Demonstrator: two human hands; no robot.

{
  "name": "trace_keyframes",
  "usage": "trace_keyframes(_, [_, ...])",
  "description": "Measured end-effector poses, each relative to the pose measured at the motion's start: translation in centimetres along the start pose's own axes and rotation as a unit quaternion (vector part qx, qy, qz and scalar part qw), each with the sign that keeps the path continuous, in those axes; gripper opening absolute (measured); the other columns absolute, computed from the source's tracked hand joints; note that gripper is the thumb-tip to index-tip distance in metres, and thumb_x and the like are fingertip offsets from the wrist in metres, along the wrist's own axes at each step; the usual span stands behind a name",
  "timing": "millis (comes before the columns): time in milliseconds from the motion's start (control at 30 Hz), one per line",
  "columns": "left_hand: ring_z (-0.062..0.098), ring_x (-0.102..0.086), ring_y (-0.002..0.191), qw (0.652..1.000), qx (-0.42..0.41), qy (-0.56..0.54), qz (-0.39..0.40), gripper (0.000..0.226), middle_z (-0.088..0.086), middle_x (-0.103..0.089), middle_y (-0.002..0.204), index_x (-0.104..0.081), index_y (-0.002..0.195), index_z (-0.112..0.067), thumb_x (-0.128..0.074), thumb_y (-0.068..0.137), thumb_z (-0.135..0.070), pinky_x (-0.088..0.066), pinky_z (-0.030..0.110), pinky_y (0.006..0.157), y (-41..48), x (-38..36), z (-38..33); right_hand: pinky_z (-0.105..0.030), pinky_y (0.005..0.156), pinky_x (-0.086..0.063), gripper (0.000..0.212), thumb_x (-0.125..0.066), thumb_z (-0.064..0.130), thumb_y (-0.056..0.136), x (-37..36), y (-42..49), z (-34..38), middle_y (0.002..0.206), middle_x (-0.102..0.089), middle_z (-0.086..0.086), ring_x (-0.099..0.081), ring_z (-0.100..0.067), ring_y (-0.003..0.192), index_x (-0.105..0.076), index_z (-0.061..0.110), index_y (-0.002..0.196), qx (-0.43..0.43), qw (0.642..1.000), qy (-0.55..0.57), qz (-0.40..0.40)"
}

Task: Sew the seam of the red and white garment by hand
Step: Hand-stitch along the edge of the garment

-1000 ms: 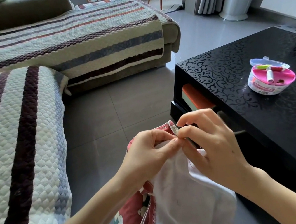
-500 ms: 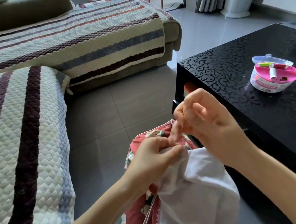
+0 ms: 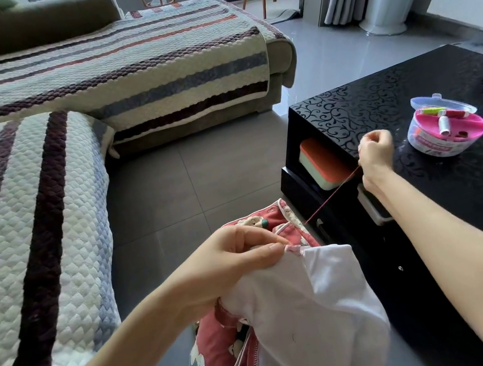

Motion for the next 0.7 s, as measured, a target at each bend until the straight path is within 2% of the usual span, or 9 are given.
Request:
trace_keyframes(33, [0.010, -0.062, 0.077, 1.000, -0.001, -0.001, 0.002, 0.022, 0.010, -0.070, 0.087, -0.075, 0.090, -0.007, -0.069, 0.075, -0.022, -0.050, 0.016, 0.067, 0.0, 0.1, -0.1, -0.018, 0.047, -0.032, 0.018, -0.045, 0.006, 0.088, -0.1, -0.8, 0.6, 0.077, -0.048, 0.000, -0.040, -0.007, 0.056, -0.048, 0.022, 0.081, 0.009, 1.000, -0.007, 0.021])
trace_keyframes(100, [0.010, -0.062, 0.077, 1.000, -0.002, -0.002, 0.007, 0.019, 0.011, -0.070, 0.088, -0.076, 0.089, -0.008, -0.071, 0.077, -0.021, -0.050, 0.016, 0.066, 0.0, 0.1, -0.2, -0.016, 0.045, -0.031, 0.014, -0.054, 0.010, 0.093, -1.5, -4.3, 2.5, 0.071, -0.051, 0.007, -0.041, -0.003, 0.053, -0.059, 0.021, 0.086, 0.029, 0.984, -0.014, 0.175])
trace_keyframes(200, [0.009, -0.063, 0.075, 1.000, -0.006, -0.007, 0.017, 0.016, 0.008, -0.071, 0.085, -0.076, 0.088, -0.009, -0.073, 0.077, -0.020, -0.050, 0.015, 0.066, 0.2, 0.1, -0.3, -0.013, 0.055, -0.034, 0.014, -0.060, 0.020, 0.090, -2.4, -13.0, 5.5, 0.060, -0.059, 0.017, -0.046, 0.002, 0.056, -0.068, 0.009, 0.096, 0.066, 0.878, -0.057, 0.470])
trace_keyframes(267, [0.007, -0.064, 0.074, 1.000, -0.012, -0.011, 0.025, 0.012, 0.004, -0.072, 0.082, -0.077, 0.087, -0.011, -0.072, 0.078, -0.018, -0.050, 0.015, 0.065, 0.2, 0.0, -0.5, -0.012, 0.063, -0.040, 0.022, -0.063, 0.025, 0.087, -2.1, -17.2, 6.0, 0.070, -0.068, 0.007, -0.056, 0.002, 0.067, -0.071, 0.006, 0.094, 0.080, 0.813, -0.068, 0.573])
trace_keyframes(333, [0.005, -0.064, 0.075, 0.999, -0.017, -0.008, 0.030, 0.014, 0.001, -0.072, 0.082, -0.077, 0.086, -0.013, -0.067, 0.077, -0.017, -0.048, 0.013, 0.065, 0.3, -0.2, -0.5, -0.021, 0.070, -0.042, 0.030, -0.066, 0.033, 0.084, -1.7, -19.2, 6.0, 0.085, -0.067, -0.020, -0.057, -0.012, 0.079, -0.073, 0.005, 0.089, 0.069, 0.785, -0.070, 0.611])
trace_keyframes(367, [0.005, -0.064, 0.077, 0.999, -0.018, -0.005, 0.032, 0.015, 0.002, -0.072, 0.084, -0.077, 0.086, -0.012, -0.066, 0.077, -0.017, -0.048, 0.013, 0.067, 0.3, -0.2, -0.5, -0.024, 0.073, -0.043, 0.028, -0.065, 0.033, 0.084, -1.6, -19.7, 6.2, 0.085, -0.066, -0.023, -0.056, -0.015, 0.081, -0.073, 0.006, 0.086, 0.068, 0.780, -0.072, 0.618])
trace_keyframes(500, [0.011, -0.061, 0.083, 0.999, -0.013, 0.007, 0.039, 0.020, 0.011, -0.070, 0.092, -0.075, 0.092, -0.009, -0.066, 0.078, -0.019, -0.049, 0.015, 0.072, 0.2, -0.4, -0.5, -0.015, 0.068, -0.043, 0.016, -0.063, 0.016, 0.085, -1.5, -20.1, 6.4, 0.071, -0.066, 0.003, -0.057, -0.006, 0.071, -0.068, 0.017, 0.070, 0.059, 0.779, -0.048, 0.622])
trace_keyframes(600, [0.007, -0.063, 0.081, 0.999, -0.017, 0.009, 0.040, 0.016, 0.004, -0.072, 0.087, -0.077, 0.088, -0.014, -0.066, 0.078, -0.019, -0.049, 0.013, 0.071, 0.0, -0.4, -0.6, -0.020, 0.066, -0.042, 0.014, -0.063, 0.015, 0.084, -1.7, -19.9, 6.5, 0.072, -0.063, -0.005, -0.055, -0.013, 0.070, -0.066, 0.012, 0.070, 0.044, 0.782, -0.028, 0.620])
trace_keyframes(700, [0.011, -0.064, 0.081, 0.999, -0.014, 0.002, 0.037, 0.018, 0.009, -0.071, 0.088, -0.075, 0.090, -0.009, -0.067, 0.077, -0.019, -0.050, 0.017, 0.071, -0.1, -0.2, -0.5, -0.021, 0.057, -0.035, 0.019, -0.065, 0.014, 0.088, -2.2, -18.2, 5.9, 0.065, -0.056, -0.004, -0.047, -0.011, 0.061, -0.065, 0.013, 0.069, 0.057, 0.817, -0.055, 0.571])
Point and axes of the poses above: each hand's wrist, its own y-axis towards the middle knuckle, its own x-axis out of the back of the hand, z = x × y, the point moved 5 cm from there along y, towards the middle knuckle
